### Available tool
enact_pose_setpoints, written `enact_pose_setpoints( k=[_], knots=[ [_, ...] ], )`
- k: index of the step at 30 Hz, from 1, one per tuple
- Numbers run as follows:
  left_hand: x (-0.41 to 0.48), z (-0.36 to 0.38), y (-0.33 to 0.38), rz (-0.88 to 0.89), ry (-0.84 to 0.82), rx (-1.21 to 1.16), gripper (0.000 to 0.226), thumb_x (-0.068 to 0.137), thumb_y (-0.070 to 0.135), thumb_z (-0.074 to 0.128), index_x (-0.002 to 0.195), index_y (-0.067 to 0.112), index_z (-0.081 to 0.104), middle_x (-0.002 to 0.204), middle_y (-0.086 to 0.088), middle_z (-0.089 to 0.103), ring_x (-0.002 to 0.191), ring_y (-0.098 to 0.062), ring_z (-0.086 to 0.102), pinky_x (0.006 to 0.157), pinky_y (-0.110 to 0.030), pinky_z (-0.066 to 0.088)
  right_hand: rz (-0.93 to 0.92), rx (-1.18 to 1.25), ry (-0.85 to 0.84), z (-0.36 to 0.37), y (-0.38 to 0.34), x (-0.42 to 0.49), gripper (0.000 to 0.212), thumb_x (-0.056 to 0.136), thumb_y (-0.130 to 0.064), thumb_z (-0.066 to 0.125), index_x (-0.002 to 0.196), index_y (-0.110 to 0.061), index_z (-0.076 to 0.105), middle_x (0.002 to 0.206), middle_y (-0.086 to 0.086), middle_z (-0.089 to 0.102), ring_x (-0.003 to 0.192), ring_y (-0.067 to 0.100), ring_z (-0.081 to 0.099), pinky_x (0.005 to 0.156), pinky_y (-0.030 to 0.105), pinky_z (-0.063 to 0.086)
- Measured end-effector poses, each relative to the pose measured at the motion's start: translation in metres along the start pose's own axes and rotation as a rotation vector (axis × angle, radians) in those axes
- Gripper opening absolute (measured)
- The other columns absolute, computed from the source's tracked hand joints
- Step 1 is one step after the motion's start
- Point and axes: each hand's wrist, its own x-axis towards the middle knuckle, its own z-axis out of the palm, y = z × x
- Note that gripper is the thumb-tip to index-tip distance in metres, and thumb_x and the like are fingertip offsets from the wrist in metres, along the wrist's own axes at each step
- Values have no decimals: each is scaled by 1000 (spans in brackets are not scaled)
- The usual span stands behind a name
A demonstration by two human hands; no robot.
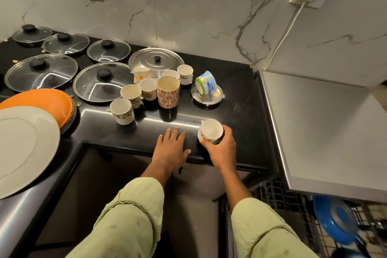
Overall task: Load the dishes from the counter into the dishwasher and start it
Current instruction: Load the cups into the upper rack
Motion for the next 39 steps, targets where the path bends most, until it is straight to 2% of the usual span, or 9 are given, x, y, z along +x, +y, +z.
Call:
enact_pose_setpoints(
  k=[6,8,11,14,17,24,28,32,39],
  knots=[
    [-52,21,35,-5,75,4,67,102,44,40,158,21,12,166,-7,3,153,-27,-2,123,-47,4,-32,44,-13,-36,17,-31,69,65,-31,90,121,-20,51,114,-4,60,103,13,57,83,26,45],
    [-104,39,70,-35,69,15,66,102,44,41,158,22,13,166,-7,3,153,-27,-1,123,-47,5,-75,70,-58,-78,37,-72,68,66,-32,89,121,-21,51,113,-6,59,102,12,56,84,28,46],
    [-127,55,81,-40,93,9,66,102,44,41,158,22,13,166,-7,4,153,-28,1,123,-47,5,-59,43,-47,-93,55,-87,70,66,-32,89,124,-21,52,115,-5,60,104,13,56,87,31,48],
    [-157,68,97,-35,76,46,67,102,44,42,158,23,12,166,-7,4,153,-28,1,122,-48,5,-51,49,-37,-115,69,-111,71,63,-39,90,121,-25,52,116,-4,62,103,15,59,85,31,49],
    [-180,82,110,-40,65,42,67,103,44,42,158,23,12,166,-7,3,153,-29,1,122,-48,6,-56,67,-28,-134,79,-138,65,63,-38,90,114,-28,51,111,-7,60,100,15,60,83,32,50],
    [-239,115,150,13,67,39,66,103,44,41,158,23,11,167,-7,2,153,-28,0,122,-48,6,-26,74,-4,-179,110,-205,69,65,-35,90,122,-23,53,112,-9,60,100,13,60,85,34,51],
    [-279,141,176,22,47,36,66,103,42,42,158,23,11,166,-7,4,153,-29,1,122,-49,7,-28,59,-31,-215,129,-251,66,66,-30,89,121,-22,54,110,-9,59,98,10,56,79,24,44],
    [-318,167,211,52,-34,53,66,103,40,42,159,22,11,167,-7,2,153,-29,2,122,-49,6,17,47,-48,-258,155,-290,70,68,-26,89,127,-19,51,113,-9,55,102,10,53,81,25,43],
    [-326,186,271,114,-47,40,66,103,38,43,159,22,10,167,-6,2,153,-28,1,123,-49,6,76,32,-30,-314,195,-301,73,69,-27,88,129,-21,49,115,-9,53,106,9,50,85,27,43]
  ],
)
